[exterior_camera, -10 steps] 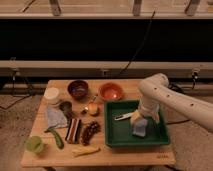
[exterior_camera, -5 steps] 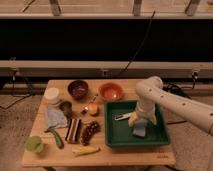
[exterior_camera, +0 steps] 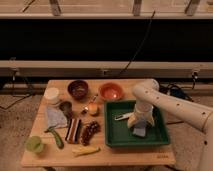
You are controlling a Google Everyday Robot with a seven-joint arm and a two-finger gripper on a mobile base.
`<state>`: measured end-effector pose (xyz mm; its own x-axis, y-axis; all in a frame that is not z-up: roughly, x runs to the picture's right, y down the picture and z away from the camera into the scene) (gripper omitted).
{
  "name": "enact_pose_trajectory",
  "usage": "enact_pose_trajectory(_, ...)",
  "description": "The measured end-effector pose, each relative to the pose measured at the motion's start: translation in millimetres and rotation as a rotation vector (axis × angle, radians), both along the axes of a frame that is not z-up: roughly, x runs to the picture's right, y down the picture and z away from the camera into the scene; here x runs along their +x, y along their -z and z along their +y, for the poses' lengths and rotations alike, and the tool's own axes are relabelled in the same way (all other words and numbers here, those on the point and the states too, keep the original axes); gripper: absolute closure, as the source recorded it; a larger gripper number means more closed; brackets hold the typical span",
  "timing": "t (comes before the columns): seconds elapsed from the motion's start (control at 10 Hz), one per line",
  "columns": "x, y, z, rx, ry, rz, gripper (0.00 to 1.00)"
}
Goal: Place sponge in red bowl
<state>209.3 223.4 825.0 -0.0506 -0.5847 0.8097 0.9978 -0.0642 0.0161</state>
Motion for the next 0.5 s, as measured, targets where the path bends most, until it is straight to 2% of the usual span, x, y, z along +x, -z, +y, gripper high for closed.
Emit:
enact_pose_trajectory(0.3,5.1,-2.2,1.0,-0.012,-0.005,-0.003,0.50)
enact_pose_trajectory(0.5,10.7,1.2,-0.2,-0.014,-0.016,-0.008,0.72)
